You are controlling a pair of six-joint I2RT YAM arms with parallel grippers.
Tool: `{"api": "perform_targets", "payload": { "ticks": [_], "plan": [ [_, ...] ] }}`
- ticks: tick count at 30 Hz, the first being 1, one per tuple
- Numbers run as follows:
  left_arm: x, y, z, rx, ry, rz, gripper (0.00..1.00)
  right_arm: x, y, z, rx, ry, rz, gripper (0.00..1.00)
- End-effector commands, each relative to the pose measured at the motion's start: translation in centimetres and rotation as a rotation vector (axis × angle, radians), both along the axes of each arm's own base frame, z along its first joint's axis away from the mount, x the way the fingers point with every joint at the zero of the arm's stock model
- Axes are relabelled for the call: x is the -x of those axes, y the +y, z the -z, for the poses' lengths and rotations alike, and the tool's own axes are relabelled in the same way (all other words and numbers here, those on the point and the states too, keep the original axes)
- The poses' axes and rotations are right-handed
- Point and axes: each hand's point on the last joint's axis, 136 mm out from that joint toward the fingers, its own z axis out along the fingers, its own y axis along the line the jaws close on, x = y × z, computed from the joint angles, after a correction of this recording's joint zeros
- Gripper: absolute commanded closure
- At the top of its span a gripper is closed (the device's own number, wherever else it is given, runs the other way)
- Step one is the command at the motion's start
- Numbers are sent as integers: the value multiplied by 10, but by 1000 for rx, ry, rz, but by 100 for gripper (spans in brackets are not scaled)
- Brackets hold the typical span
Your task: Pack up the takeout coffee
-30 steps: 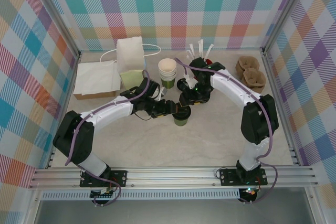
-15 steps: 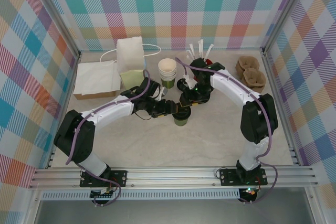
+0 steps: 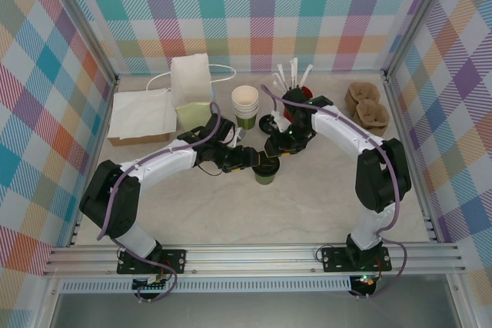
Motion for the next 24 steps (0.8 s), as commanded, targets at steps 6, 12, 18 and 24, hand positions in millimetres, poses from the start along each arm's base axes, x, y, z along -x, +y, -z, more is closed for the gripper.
{"api": "perform_targets", "payload": {
  "ticks": [6,12,18,24],
  "plan": [
    [-1,5,-6,-74,-25,-1,33,2,-13,0,95,15,4,47],
    [-12,1,-36,-45,-94,-11,28,-10,-5,-30,37,-67,15,38],
    [-21,16,-58,-90,-190,-62,23,-8,-9,-43,33,-125,23,27],
    [-33,43,-78,-137,-320,-174,19,1,-13,-53,37,-192,3,0]
  ]
}}
